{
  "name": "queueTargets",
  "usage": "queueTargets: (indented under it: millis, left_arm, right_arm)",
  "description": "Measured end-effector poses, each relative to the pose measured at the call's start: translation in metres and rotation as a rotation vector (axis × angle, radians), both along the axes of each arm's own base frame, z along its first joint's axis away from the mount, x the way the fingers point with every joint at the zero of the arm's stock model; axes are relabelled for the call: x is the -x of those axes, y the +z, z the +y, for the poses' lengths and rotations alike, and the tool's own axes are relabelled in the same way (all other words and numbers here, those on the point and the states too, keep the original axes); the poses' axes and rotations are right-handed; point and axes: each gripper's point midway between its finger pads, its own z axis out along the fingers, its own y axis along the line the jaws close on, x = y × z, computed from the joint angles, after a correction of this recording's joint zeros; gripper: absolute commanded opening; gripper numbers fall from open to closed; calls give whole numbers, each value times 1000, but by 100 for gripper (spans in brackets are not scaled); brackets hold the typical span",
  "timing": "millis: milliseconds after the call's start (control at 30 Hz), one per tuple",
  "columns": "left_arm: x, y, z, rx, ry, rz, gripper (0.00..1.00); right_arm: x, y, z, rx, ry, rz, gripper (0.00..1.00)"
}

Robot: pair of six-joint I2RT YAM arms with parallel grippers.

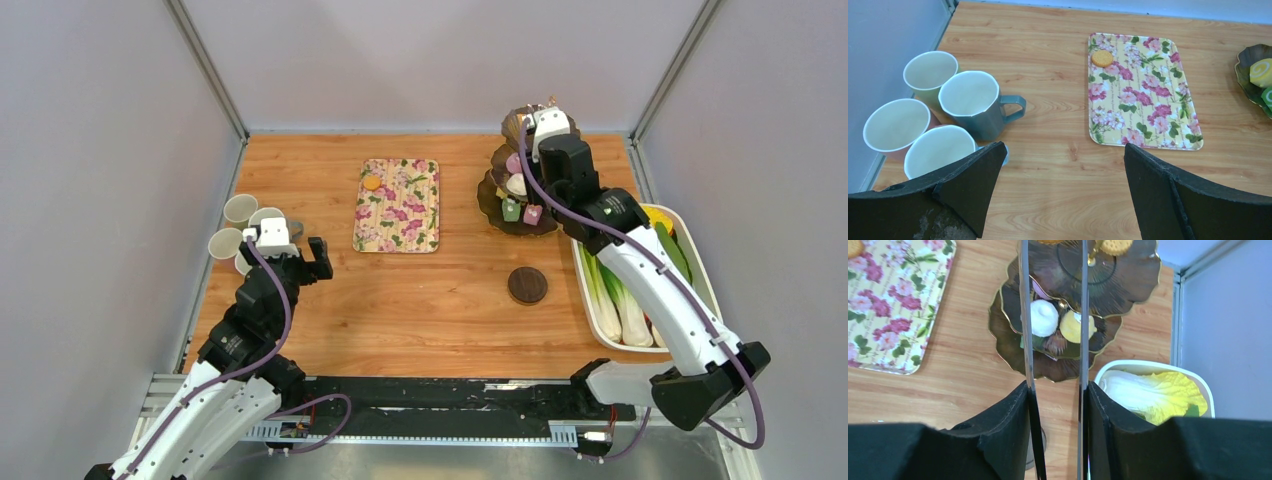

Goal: Serve the afternoon tea

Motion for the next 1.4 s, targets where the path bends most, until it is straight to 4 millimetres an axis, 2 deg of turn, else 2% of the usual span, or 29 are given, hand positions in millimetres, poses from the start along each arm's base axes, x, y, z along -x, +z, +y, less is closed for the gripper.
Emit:
queueTargets:
  millis: [233,500,767,933,1133,1300,1400]
  left_arm:
    - [0,0,-1,1,-8,1,100]
    - [0,0,-1,1,-8,1,100]
    - [0,0,-1,1,-8,1,100]
    - [0,0,-1,1,-8,1,100]
    - [0,-1,-1,0,-8,3,100]
    - [0,-1,-1,-1,-7,4,100]
    - [0,-1,-1,-1,-7,3,100]
  right_arm:
    - [1,-27,-21,9,-44,65,42]
    - [1,-48,-28,6,-50,122,49]
    - [-1,-51,-26,-2,-48,132,58]
    - [-3,-39,-22,-26,-32,109,59]
    - [-3,-2,-4,-61,28,30,59]
    - [3,19,33,-70,139,-18,59]
    - [3,16,63,-64,210,-19,59]
